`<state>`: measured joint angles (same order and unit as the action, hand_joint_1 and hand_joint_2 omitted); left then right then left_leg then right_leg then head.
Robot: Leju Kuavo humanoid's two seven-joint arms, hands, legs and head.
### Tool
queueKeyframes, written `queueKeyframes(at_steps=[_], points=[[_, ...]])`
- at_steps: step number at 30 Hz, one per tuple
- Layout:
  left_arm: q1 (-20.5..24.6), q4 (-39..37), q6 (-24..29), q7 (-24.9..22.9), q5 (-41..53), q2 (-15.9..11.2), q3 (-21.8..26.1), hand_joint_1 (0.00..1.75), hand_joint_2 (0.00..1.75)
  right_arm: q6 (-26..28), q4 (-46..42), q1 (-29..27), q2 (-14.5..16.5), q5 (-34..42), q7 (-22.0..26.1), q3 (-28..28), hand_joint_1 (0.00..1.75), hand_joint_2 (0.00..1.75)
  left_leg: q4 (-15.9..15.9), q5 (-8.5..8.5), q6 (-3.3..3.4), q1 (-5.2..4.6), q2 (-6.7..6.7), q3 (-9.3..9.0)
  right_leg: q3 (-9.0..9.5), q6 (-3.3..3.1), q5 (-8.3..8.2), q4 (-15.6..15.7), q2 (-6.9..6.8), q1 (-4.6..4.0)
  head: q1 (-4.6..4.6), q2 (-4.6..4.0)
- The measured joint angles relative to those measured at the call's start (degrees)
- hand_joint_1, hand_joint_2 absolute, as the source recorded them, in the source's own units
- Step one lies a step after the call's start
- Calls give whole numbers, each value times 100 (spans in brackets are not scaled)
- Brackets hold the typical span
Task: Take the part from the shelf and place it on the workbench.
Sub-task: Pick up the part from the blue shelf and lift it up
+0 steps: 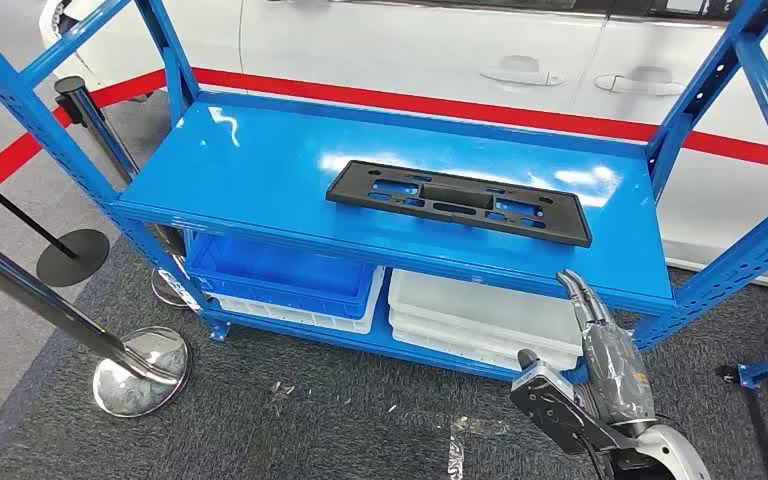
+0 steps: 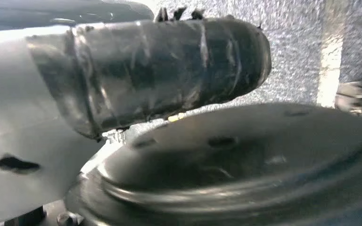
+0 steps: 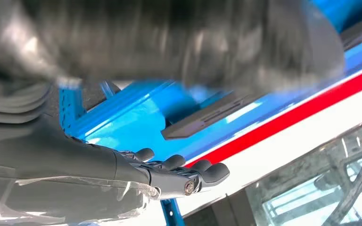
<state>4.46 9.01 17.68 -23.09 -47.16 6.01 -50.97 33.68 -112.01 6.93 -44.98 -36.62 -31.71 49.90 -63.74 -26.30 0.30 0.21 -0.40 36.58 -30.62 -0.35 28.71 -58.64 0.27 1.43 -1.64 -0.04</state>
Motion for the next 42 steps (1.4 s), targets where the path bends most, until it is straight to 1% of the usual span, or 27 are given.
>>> queueKeyframes(at_steps=[3,5,7,9,11,12,13,14,16,17,18,20,22,23,24,26,27,28,29,31,32,33,34,37,38,40,42], points=[[5,0,-1,5,-25,0,-1,0,0,73,26,-37,-6,-44,-9,-37,0,175,337,14,56,-33,-3,-174,13,56,35,11,1,-19,3,0],[19,0,-4,12,-40,0,-2,0,0,115,55,-78,-11,-132,-13,-78,0,175,436,-49,106,-56,-8,-224,6,114,38,33,-3,-29,-3,0],[12,0,-13,18,-44,1,-2,0,0,126,83,-110,-15,-261,-14,-120,0,175,513,-53,167,-36,-6,-271,-4,167,78,15,-10,-18,0,0],[0,0,-30,26,-45,4,-2,0,0,120,104,-122,-19,-418,-20,-142,0,175,578,-55,232,-15,2,-343,-180,206,278,-365,-13,-14,8,0],[4,0,-48,38,-45,9,-2,0,0,98,131,-146,-19,-575,-27,-147,0,175,585,-86,281,-25,5,-385,-591,230,553,-1123,-14,-20,8,0],[7,0,-54,44,-45,11,-3,0,0,78,146,-161,-18,-647,-30,-147,0,175,582,-106,296,-32,3,-404,-789,237,608,-1430,-14,-22,7,0],[9,0,-57,47,-45,13,-3,0,0,53,161,-172,-16,-714,-31,-147,0,175,578,-129,302,-38,-2,-430,-903,238,551,-1550,-14,-22,6,0],[9,0,-59,49,-44,13,-4,0,0,22,174,-176,-14,-781,-32,-147,0,175,572,-157,300,-41,-7,-465,-908,231,380,-1443,-14,-23,7,0],[6,1,-61,50,-43,14,-7,0,0,-48,192,-175,-10,-910,-33,-147,0,175,556,-224,275,-42,-19,-537,-673,196,-86,-774,-13,-26,7,0],[8,2,-63,51,-42,15,-8,0,0,-84,198,-174,-7,-981,-34,-147,0,175,536,-262,250,-53,-26,-558,-533,176,-229,-433,-12,-39,7,0],[15,3,-66,53,-40,16,-11,0,0,-121,201,-168,-4,-1051,-37,-146,0,175,523,-288,222,-61,-31,-562,-435,155,-286,-211,-11,-53,3,0],[28,4,-83,55,-34,17,-30,0,0,-191,204,-160,7,-1196,-43,-145,0,175,516,-309,167,-73,-34,-555,-372,121,-249,-73,0,-86,-4,0],[37,4,-110,57,-21,14,-63,0,0,-292,204,-153,20,-1335,-47,-143,0,175,505,-346,112,-73,-25,-556,-343,73,-252,-22,10,-54,-11,0],[39,4,-125,58,-7,13,-82,0,0,-364,204,-145,26,-1395,-48,-142,0,175,406,-416,77,-72,-17,-517,-318,47,-254,7,7,-34,-23,0],[42,4,-140,62,8,10,-99,0,0,-445,205,-134,31,-1438,-48,-138,0,175,182,-541,44,-66,-11,-410,-292,21,-252,32,1,-12,-32,0],[40,4,-174,74,34,4,-129,0,0,-594,215,-112,39,-1476,-48,-113,0,175,-541,-845,-11,-33,-1,-23,-265,-17,-229,38,-21,-12,-51,0],[38,4,-195,80,40,-1,-138,0,0,-645,227,-104,45,-1482,-48,-89,0,175,-871,-932,-32,-17,0,174,-255,-30,-216,35,-28,-12,-50,0],[35,4,-210,85,48,-5,-144,0,0,-672,244,-97,54,-1489,-48,-63,0,175,-1030,-913,-48,-4,0,292,-241,-34,-202,32,-33,-10,-50,0],[32,4,-226,86,57,-10,-148,0,0,-685,263,-85,66,-1498,-48,-37,0,175,-976,-784,-58,7,1,307,-223,-32,-185,25,-32,-6,-50,0],[31,4,-247,86,73,-23,-158,0,0,-691,305,-47,92,-1521,-47,12,0,175,-335,-337,-56,24,2,70,-173,-6,-141,8,-22,7,-51,0],[31,4,-264,86,80,-30,-171,0,0,-695,329,-22,105,-1534,-45,33,0,175,14,-179,-46,19,1,-78,-157,16,-117,-4,-16,3,-52,0],[37,4,-283,87,88,-36,-190,0,0,-707,358,5,118,-1548,-43,52,0,175,274,-95,-25,10,-1,-194,-154,43,-101,-14,-11,-3,-52,0],[43,4,-310,89,103,-44,-214,0,0,-727,393,35,131,-1560,-41,68,0,175,414,-80,-2,-2,-5,-253,-159,73,-95,-16,-7,-12,-51,0],[55,4,-387,109,151,-73,-278,0,0,-791,536,150,173,-1574,-27,106,0,175,504,-83,95,-8,-13,-295,-164,161,-95,3,-7,-10,-51,0],[55,4,-405,115,160,-83,-287,0,0,-799,597,191,187,-1574,-21,114,0,175,542,-69,135,2,-10,-322,-191,182,-41,-65,-11,-3,-45,0],[55,4,-433,121,172,-98,-299,0,0,-800,726,259,213,-1571,-13,127,0,175,602,-54,206,18,-3,-373,-423,216,221,-556,-18,8,-28,0],[57,4,-447,125,176,-106,-322,0,0,-800,843,291,243,-1566,-11,152,0,175,610,-67,246,9,-3,-387,-809,244,495,-1291,-17,8,-20,0]])
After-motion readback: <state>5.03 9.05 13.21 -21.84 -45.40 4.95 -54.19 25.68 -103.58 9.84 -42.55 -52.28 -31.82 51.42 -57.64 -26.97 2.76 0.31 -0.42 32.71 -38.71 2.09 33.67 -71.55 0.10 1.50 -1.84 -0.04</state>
